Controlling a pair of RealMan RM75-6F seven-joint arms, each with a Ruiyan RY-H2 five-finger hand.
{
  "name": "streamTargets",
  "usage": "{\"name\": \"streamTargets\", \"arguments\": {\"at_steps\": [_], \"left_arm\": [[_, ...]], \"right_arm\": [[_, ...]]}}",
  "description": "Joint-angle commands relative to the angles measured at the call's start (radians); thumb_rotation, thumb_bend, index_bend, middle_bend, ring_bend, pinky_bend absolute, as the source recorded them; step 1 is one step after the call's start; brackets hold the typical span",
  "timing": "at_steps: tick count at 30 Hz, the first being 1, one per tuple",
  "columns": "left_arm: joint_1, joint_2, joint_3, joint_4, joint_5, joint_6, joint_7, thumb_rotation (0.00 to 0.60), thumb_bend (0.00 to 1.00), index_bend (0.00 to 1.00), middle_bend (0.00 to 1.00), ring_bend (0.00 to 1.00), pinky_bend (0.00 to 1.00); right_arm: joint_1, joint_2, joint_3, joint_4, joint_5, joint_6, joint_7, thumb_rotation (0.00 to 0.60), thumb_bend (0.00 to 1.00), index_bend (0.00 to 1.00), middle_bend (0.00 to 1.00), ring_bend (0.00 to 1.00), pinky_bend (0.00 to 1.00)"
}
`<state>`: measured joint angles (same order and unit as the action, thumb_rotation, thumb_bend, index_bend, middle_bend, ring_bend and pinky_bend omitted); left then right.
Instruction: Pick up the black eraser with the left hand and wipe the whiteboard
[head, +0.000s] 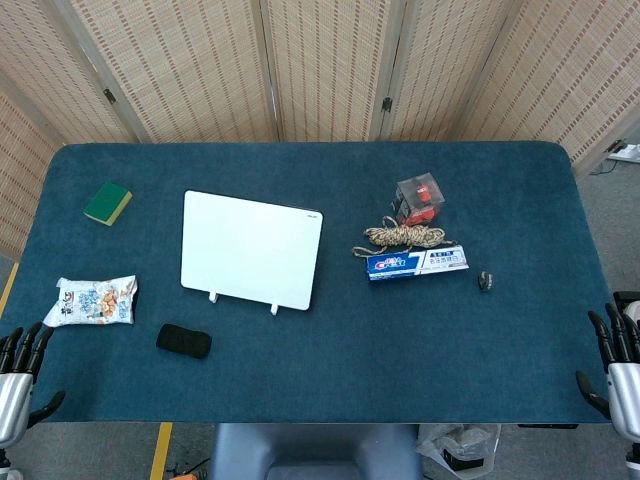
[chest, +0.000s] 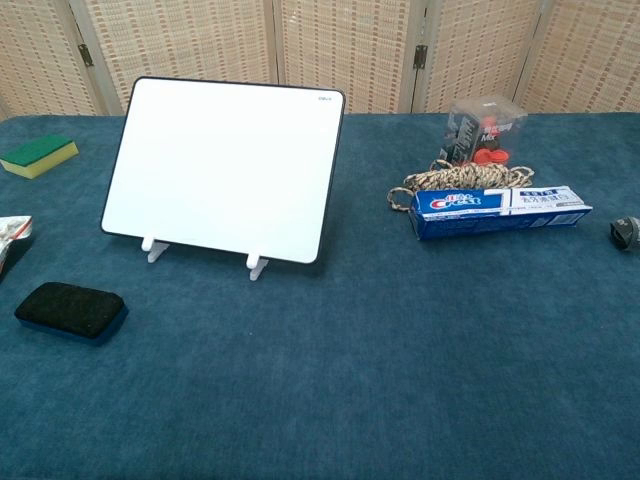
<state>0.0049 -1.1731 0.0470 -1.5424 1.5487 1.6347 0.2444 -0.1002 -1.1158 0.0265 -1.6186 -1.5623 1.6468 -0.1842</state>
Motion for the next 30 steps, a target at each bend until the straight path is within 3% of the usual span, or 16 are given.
{"name": "streamTargets", "arguments": {"at_steps": [1,10,12,13,14,16,17,18,20,22,30], "left_arm": [[0.002,0.0,-0.003,0.002,0.006,0.001,-0.002,0.6,0.21,0.0,0.08,0.04,0.15],[-0.003,0.006,0.004,0.011,0.041,-0.015,-0.027,0.6,0.21,0.0,0.11,0.05,0.17],[-0.002,0.005,0.008,0.02,0.056,-0.013,-0.03,0.6,0.21,0.0,0.26,0.11,0.21],[-0.002,0.003,0.008,0.024,0.066,-0.008,-0.031,0.6,0.21,0.0,0.4,0.18,0.24],[-0.003,-0.001,0.007,0.03,0.077,0.0,-0.037,0.6,0.21,0.0,0.6,0.3,0.32],[-0.004,-0.017,0.003,0.047,0.103,0.021,-0.046,0.6,0.21,0.0,0.84,0.51,0.51],[-0.008,-0.024,0.006,0.058,0.123,0.022,-0.042,0.6,0.21,0.0,0.93,0.64,0.65],[-0.016,-0.031,0.01,0.063,0.144,0.022,-0.051,0.6,0.21,0.0,0.97,0.71,0.72],[-0.036,-0.047,0.014,0.078,0.183,0.014,-0.076,0.6,0.21,0.09,1.0,0.89,0.91],[-0.064,-0.058,0.017,0.081,0.209,-0.018,-0.086,0.6,0.21,0.18,1.0,0.98,0.99],[-0.208,-0.003,0.02,-0.088,0.095,-0.356,-0.131,0.6,0.22,0.28,1.0,1.0,1.0]], "right_arm": [[0.0,-0.001,-0.003,0.002,-0.003,-0.002,-0.003,0.6,0.33,0.0,0.0,0.05,0.07],[-0.004,-0.004,-0.003,0.004,-0.011,0.009,-0.004,0.6,0.33,0.0,0.0,0.05,0.07],[-0.004,-0.005,-0.004,0.004,-0.012,0.009,-0.008,0.6,0.33,0.0,0.0,0.05,0.07],[-0.004,-0.005,-0.004,0.004,-0.013,0.008,-0.01,0.6,0.33,0.0,0.0,0.05,0.07],[-0.003,-0.006,-0.004,0.003,-0.013,0.007,-0.011,0.6,0.33,0.0,0.0,0.05,0.07],[-0.001,-0.008,-0.003,0.003,-0.011,0.002,-0.016,0.6,0.33,0.0,0.0,0.05,0.07],[0.002,-0.009,-0.002,0.002,-0.009,-0.003,-0.02,0.6,0.34,0.0,0.0,0.05,0.07],[0.004,-0.009,-0.003,0.002,-0.007,-0.007,-0.023,0.6,0.33,0.0,0.0,0.05,0.07],[0.007,-0.01,-0.002,0.0,-0.006,-0.014,-0.028,0.6,0.33,0.0,0.0,0.05,0.07],[0.009,-0.01,-0.002,-0.001,-0.006,-0.017,-0.03,0.6,0.33,0.0,0.0,0.05,0.07],[0.008,-0.007,-0.004,-0.001,-0.009,-0.015,-0.022,0.6,0.34,0.0,0.0,0.05,0.07]]}}
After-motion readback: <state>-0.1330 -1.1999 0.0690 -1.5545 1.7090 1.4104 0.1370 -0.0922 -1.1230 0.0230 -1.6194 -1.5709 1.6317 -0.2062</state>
